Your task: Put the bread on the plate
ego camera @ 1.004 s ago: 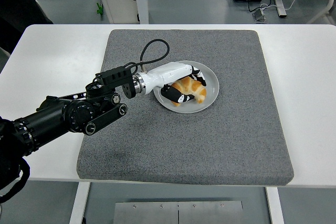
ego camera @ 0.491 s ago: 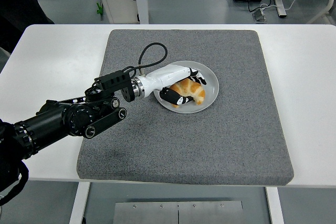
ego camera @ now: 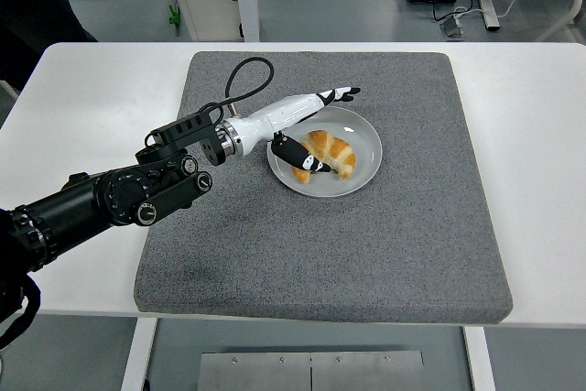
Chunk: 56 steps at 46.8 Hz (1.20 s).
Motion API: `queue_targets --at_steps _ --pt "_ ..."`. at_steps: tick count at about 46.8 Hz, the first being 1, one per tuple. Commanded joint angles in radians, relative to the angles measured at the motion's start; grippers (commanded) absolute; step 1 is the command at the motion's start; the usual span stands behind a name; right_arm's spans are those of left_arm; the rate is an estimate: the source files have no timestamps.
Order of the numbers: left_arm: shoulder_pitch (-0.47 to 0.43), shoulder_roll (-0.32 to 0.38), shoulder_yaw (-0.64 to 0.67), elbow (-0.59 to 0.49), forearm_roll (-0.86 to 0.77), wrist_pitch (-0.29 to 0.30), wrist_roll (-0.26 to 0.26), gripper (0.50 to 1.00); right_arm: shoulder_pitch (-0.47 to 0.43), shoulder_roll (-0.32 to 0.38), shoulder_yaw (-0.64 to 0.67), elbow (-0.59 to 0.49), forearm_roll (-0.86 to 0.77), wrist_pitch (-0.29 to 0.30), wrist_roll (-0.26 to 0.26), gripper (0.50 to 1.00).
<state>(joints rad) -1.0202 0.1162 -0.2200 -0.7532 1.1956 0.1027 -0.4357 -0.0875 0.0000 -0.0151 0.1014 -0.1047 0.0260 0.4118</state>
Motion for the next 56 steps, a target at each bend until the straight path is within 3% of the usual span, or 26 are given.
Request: queue_targets --at_steps 1,13,20,27,36,47,56 --pt "-0.006 0.013 -0.009 0.0 -0.042 0.0 -0.012 0.958 0.0 0.0 0.0 0.001 0.0 0.0 -0.001 1.0" --pt "-0.009 0.034 -0.121 0.002 -0.293 0.017 0.002 0.969 0.0 0.0 0.0 0.0 0.0 0.0 0.001 1.0" --pt "-0.024 0.054 -0.14 0.006 -0.43 0.061 0.003 0.969 0.0 0.0 0.0 0.0 0.0 0.0 -0.001 1.0" --pt "-0.055 0.075 -0.131 0.015 -0.602 0.068 0.005 0.969 0.0 0.0 0.0 0.0 -0.001 0.0 0.001 1.0" --pt "-0.064 0.083 -0.139 0.044 -0.679 0.08 0.003 0.971 0.0 0.0 0.0 0.0 -0.001 -0.001 -0.001 1.0" --pt "-0.06 0.063 -0.148 0.136 -0.814 0.081 -0.005 0.972 0.0 0.0 0.001 0.0 -0.001 0.0 -0.001 1.0" --pt "-0.057 -0.009 -0.173 0.233 -0.901 0.08 -0.012 0.972 0.0 0.0 0.0 0.0 0.0 0.0 0.001 1.0"
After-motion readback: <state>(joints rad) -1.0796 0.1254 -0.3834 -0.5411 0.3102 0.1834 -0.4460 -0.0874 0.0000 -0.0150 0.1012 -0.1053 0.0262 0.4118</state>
